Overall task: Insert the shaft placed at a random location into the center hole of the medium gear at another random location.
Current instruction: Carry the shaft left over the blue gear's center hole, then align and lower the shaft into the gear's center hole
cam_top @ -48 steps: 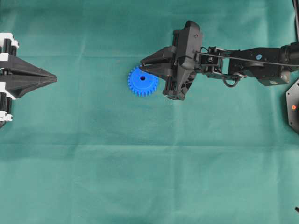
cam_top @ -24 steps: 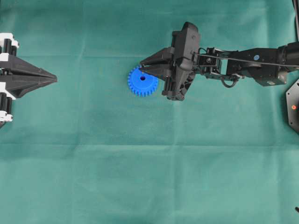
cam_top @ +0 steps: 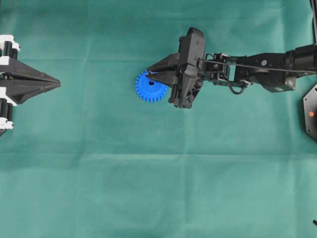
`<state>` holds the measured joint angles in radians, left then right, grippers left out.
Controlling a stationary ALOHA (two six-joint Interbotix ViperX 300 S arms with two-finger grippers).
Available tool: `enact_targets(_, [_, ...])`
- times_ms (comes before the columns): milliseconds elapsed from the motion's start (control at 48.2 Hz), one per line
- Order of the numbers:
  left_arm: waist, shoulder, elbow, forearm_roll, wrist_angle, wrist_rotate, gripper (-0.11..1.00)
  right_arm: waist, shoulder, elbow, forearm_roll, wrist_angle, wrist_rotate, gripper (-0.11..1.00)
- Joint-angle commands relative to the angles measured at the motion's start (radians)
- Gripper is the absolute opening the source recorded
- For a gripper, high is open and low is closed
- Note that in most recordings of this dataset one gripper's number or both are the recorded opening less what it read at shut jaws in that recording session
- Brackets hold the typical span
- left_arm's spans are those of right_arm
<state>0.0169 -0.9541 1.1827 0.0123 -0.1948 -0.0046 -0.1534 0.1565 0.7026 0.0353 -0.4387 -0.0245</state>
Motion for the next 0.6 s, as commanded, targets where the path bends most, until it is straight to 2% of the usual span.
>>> enact_targets(0, [0.002,0.008,-0.015,0.003,-0.003,0.000,0.00,0.003,-0.008,-0.014,0.003,-0.006,-0.008,0.13])
enact_targets(580, [0.002,0.006,-0.017,0.003,-0.002,-0.002,0.00,0.003,-0.087,-0.011,-0.003,0.003,-0.014,0.13])
